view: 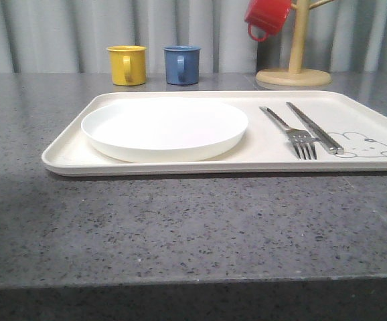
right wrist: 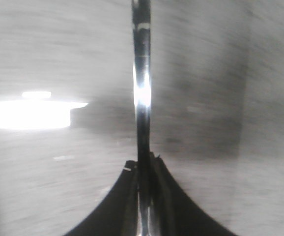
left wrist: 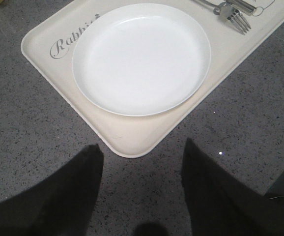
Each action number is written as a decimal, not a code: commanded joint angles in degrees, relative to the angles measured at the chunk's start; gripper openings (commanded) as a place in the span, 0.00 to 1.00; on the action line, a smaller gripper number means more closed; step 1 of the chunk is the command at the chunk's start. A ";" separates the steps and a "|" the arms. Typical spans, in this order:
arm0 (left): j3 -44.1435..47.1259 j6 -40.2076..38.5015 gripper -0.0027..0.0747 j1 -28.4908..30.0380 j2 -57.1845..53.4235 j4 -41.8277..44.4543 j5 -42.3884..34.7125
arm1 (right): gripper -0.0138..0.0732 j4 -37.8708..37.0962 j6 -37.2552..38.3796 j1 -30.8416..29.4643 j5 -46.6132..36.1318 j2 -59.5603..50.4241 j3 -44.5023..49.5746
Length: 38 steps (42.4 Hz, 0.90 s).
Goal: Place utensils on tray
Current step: 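Place the spoon on the tray next to the chopsticks and release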
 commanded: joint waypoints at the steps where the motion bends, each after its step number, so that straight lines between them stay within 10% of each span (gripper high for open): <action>1: -1.40 -0.73 0.51 -0.35 -0.70 0.06 -3.93 | 0.13 2.16 -0.32 5.07 6.82 -4.96 -1.27; 14: -1.40 -0.73 0.51 -0.35 -0.70 0.06 -3.93 | 0.13 4.80 9.56 17.36 6.76 -3.98 -1.27; 31: -1.40 -0.73 0.51 -0.35 -0.70 0.06 -3.93 | 0.14 4.00 22.13 17.70 1.24 1.60 -1.27; 38: -1.40 -0.73 0.51 -0.35 -0.70 0.06 -3.93 | 0.30 2.52 23.37 17.70 0.47 2.72 -1.27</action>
